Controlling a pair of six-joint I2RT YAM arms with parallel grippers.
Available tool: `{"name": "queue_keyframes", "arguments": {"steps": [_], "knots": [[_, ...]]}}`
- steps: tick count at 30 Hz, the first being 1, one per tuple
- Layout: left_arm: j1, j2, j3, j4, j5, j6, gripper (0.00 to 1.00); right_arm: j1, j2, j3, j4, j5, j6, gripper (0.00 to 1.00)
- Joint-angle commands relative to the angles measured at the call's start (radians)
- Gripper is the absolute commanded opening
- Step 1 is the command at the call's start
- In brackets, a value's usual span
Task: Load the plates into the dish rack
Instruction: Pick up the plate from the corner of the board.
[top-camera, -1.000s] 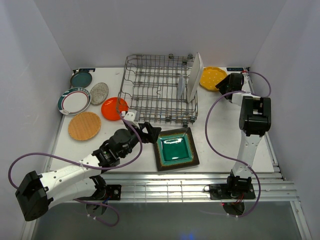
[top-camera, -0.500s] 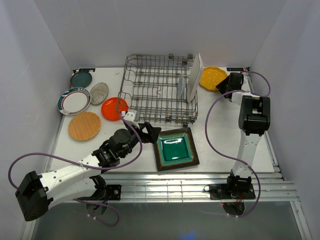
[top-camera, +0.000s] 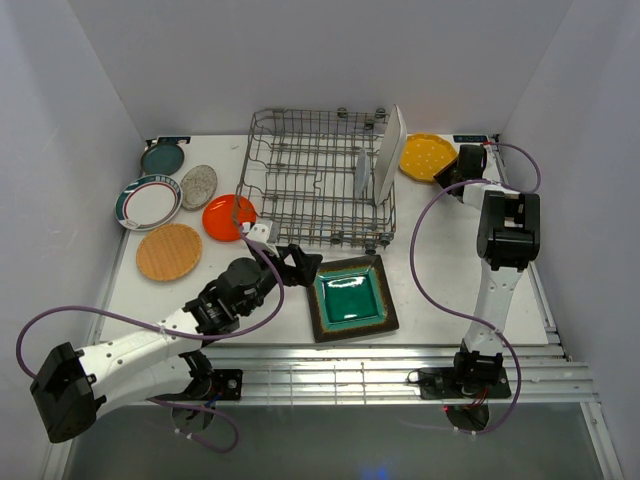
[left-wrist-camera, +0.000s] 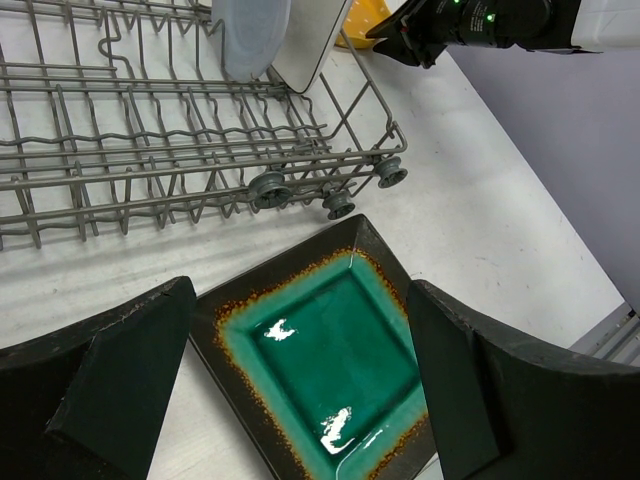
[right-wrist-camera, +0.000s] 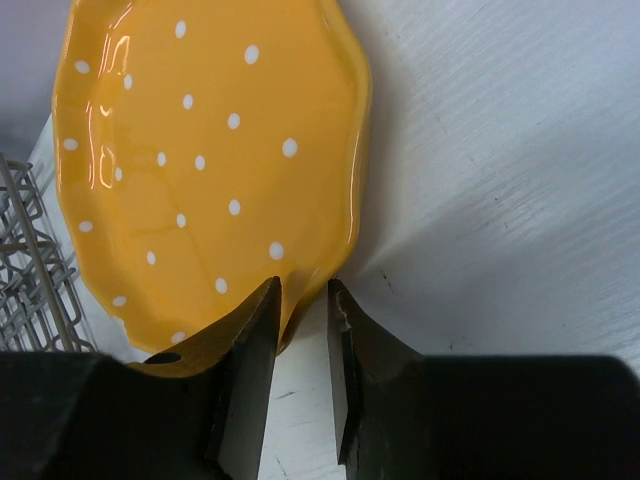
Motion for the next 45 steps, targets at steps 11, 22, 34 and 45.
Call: {"name": "queue_keyframes", "arguments": {"steps": [11, 22, 34, 45], "knots": [[0.005, -0.025, 0.03, 0.0, -0.009, 0.012, 0.98, -0.01, -0.006, 0.022, -0.014, 0.011, 0.011, 0.08], [0.003, -0.022, 0.03, 0.0, -0.002, 0.011, 0.98, -0.028, -0.075, -0.051, 0.012, 0.028, 0.031, 0.08], [0.003, -0.019, 0.031, 0.0, -0.006, 0.011, 0.98, -0.036, -0.118, -0.139, 0.032, 0.063, 0.038, 0.08], [0.005, -0.019, 0.031, -0.002, -0.012, 0.015, 0.98, -0.039, -0.089, -0.105, -0.006, 0.034, 0.035, 0.3]]}}
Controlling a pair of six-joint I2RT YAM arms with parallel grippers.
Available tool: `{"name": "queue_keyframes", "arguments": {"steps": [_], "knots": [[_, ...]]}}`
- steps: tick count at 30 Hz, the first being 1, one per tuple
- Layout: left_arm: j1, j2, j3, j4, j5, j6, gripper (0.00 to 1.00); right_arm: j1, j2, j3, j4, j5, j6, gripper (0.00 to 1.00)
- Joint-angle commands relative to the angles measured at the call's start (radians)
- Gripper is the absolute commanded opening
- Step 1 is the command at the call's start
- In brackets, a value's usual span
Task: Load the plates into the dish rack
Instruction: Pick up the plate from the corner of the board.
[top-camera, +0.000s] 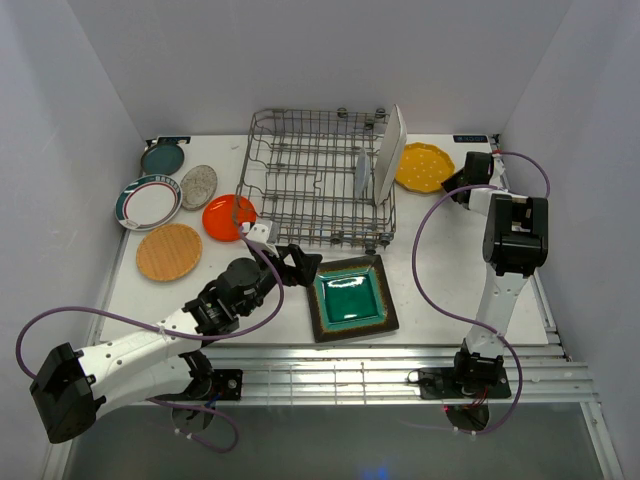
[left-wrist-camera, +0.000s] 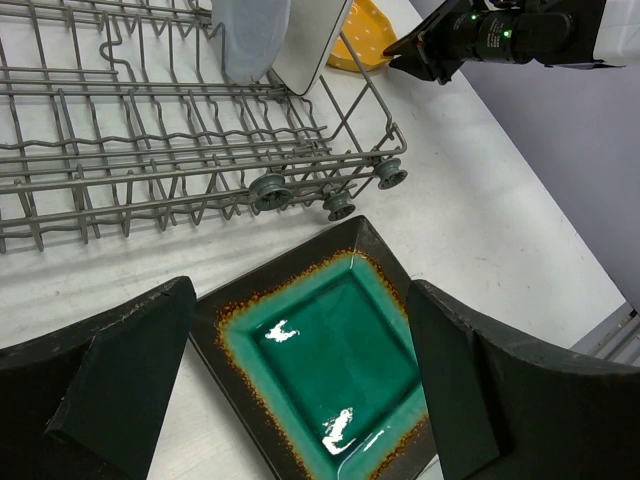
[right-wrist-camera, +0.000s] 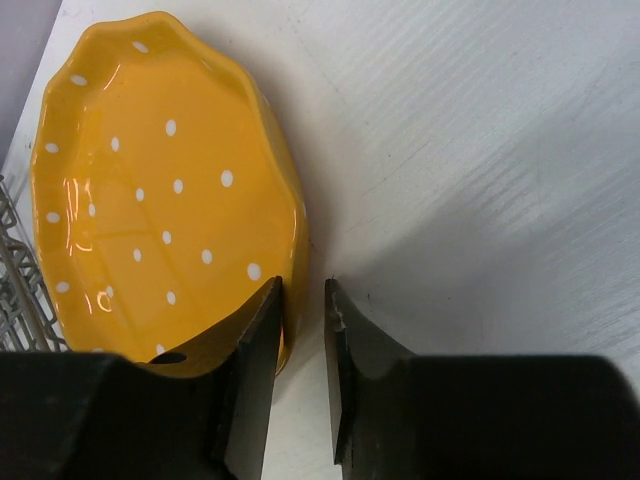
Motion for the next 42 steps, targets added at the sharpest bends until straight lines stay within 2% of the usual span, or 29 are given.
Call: {"name": "queue_keyframes", "arguments": {"steps": [1, 6, 9, 14, 21, 24, 29, 30, 37, 40, 41, 42], "knots": [[0.003, -0.016, 0.031, -0.002, -0.012, 0.008, 0.98, -0.011, -0.007, 0.022, -0.03, -0.004, 0.005, 0.3], [0.003, -0.015, 0.031, -0.002, -0.013, 0.008, 0.98, -0.011, 0.001, 0.03, -0.036, -0.007, 0.005, 0.31], [0.003, -0.016, 0.031, -0.002, -0.017, 0.01, 0.98, -0.011, 0.004, 0.033, -0.04, -0.006, 0.003, 0.39], [0.003, -0.021, 0.03, -0.004, -0.02, 0.01, 0.98, -0.012, 0.021, 0.048, -0.047, -0.02, 0.003, 0.42], [0.003, -0.022, 0.03, -0.005, -0.02, 0.01, 0.98, -0.014, 0.028, 0.056, -0.047, -0.026, 0.002, 0.59], [0.003, -0.022, 0.03, -0.005, -0.02, 0.01, 0.98, -0.014, 0.035, 0.062, -0.049, -0.032, 0.002, 0.59], [0.003, -0.018, 0.031, -0.005, -0.02, 0.01, 0.98, -0.015, 0.058, 0.091, -0.069, -0.047, 0.002, 0.47], [0.005, -0.019, 0.033, -0.005, -0.02, 0.01, 0.98, -0.015, 0.064, 0.109, -0.087, -0.047, 0.0, 0.4], [0.005, -0.019, 0.031, -0.005, -0.013, 0.01, 0.98, -0.015, 0.1, 0.18, -0.161, -0.055, -0.011, 0.34], [0.003, -0.021, 0.033, -0.005, -0.01, 0.01, 0.98, -0.015, 0.113, 0.197, -0.173, -0.064, -0.014, 0.21], [0.005, -0.022, 0.031, -0.005, -0.01, 0.01, 0.98, -0.015, 0.114, 0.195, -0.173, -0.064, -0.011, 0.08], [0.003, -0.024, 0.031, -0.005, -0.01, 0.01, 0.98, -0.015, 0.113, 0.194, -0.173, -0.063, -0.011, 0.08]]}}
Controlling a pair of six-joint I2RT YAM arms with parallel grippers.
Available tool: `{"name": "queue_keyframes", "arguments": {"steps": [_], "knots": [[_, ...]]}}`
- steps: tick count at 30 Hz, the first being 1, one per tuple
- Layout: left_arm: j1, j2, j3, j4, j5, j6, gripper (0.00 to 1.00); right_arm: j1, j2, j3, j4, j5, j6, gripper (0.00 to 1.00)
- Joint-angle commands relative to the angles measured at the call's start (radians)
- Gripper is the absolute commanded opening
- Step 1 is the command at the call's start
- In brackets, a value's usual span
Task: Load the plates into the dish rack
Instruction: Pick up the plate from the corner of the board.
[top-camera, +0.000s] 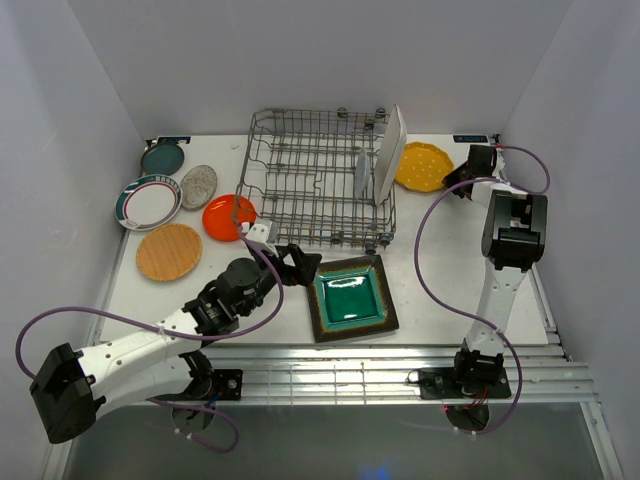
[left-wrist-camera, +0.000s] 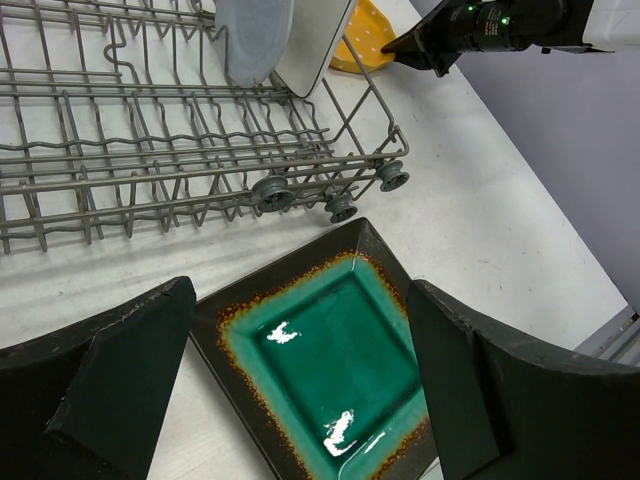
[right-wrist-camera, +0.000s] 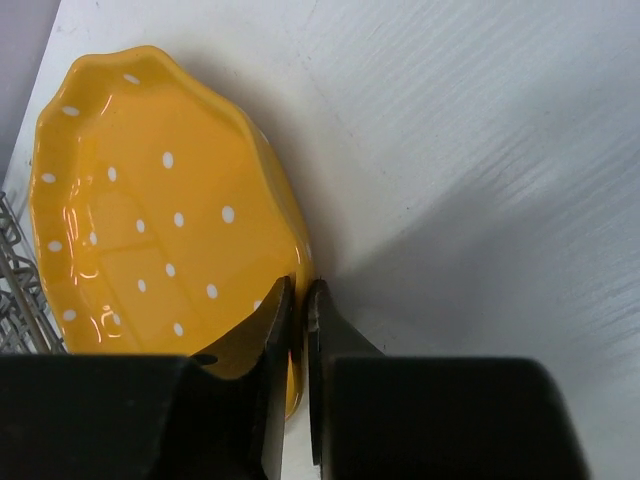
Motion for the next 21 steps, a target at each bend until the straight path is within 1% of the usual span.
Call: {"name": "queue_keyframes", "arguments": {"steps": [1, 6, 16, 21], "knots": [[0.003, -0.023, 0.031, -0.005, -0.003, 0.009, 0.98, -0.002, 0.023, 0.026, -0.045, -0.004, -0.009, 0.08], [0.003, -0.025, 0.03, -0.005, -0.004, 0.009, 0.98, -0.002, -0.027, 0.002, -0.043, 0.019, -0.02, 0.08], [0.005, -0.016, 0.031, -0.006, -0.006, 0.009, 0.98, -0.002, -0.214, -0.095, -0.036, 0.129, -0.043, 0.08], [0.005, -0.014, 0.031, -0.005, -0.006, 0.009, 0.98, -0.002, -0.245, -0.113, -0.036, 0.145, -0.045, 0.08]]}}
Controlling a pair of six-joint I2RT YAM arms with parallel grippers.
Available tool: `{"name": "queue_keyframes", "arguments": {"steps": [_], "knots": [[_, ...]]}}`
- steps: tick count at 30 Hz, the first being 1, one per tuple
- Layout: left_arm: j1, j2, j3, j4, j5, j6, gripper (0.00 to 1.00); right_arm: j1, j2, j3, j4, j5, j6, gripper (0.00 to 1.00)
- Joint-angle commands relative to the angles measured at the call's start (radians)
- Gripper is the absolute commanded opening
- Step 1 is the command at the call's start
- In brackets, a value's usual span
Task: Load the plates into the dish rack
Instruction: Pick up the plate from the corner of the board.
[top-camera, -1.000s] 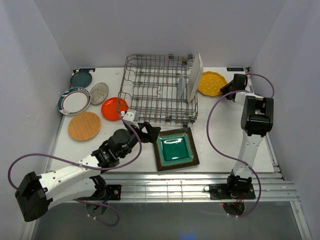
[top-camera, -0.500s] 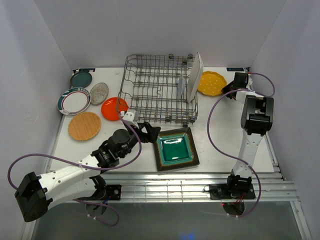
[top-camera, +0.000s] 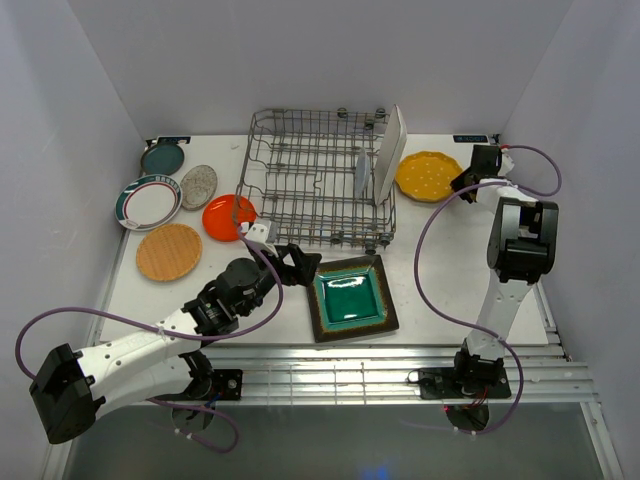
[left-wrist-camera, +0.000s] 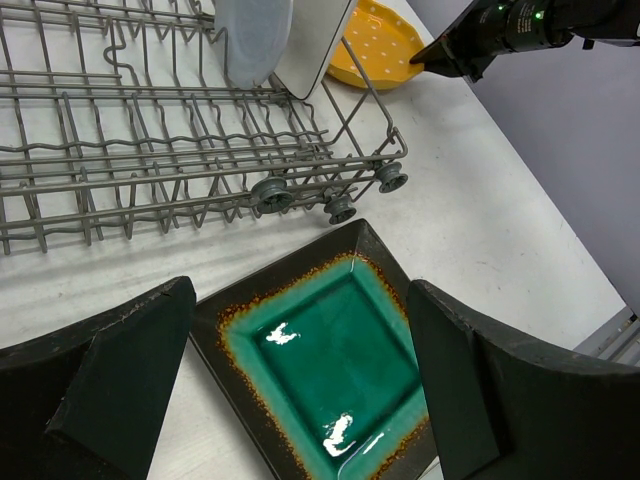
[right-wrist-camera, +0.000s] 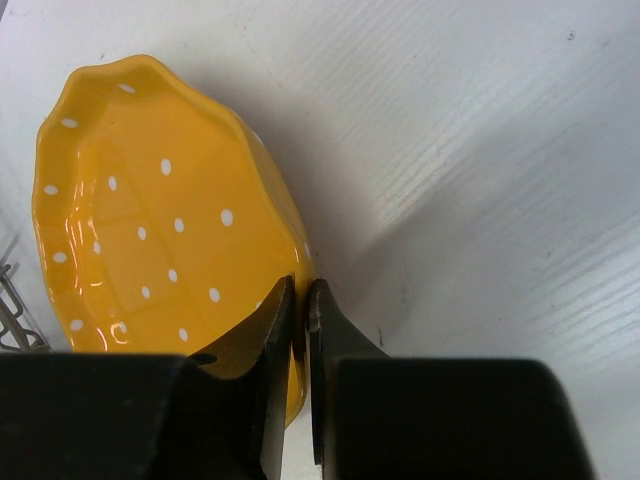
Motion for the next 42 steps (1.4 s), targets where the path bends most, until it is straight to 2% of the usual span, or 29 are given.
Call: {"name": "queue_keyframes", "arguments": {"steps": [1, 24, 42], "knots": [[0.003, -0.01, 0.033, -0.005, -0.004, 0.008, 0.98, -0.001, -0.084, -0.001, 0.069, 0.031, 0.006, 0.08], [0.005, -0.012, 0.033, -0.005, -0.001, 0.006, 0.98, -0.001, -0.274, -0.076, 0.07, 0.106, -0.017, 0.08], [0.003, -0.007, 0.033, -0.005, 0.0, 0.006, 0.98, -0.001, -0.507, -0.159, 0.06, 0.207, -0.046, 0.08]]}}
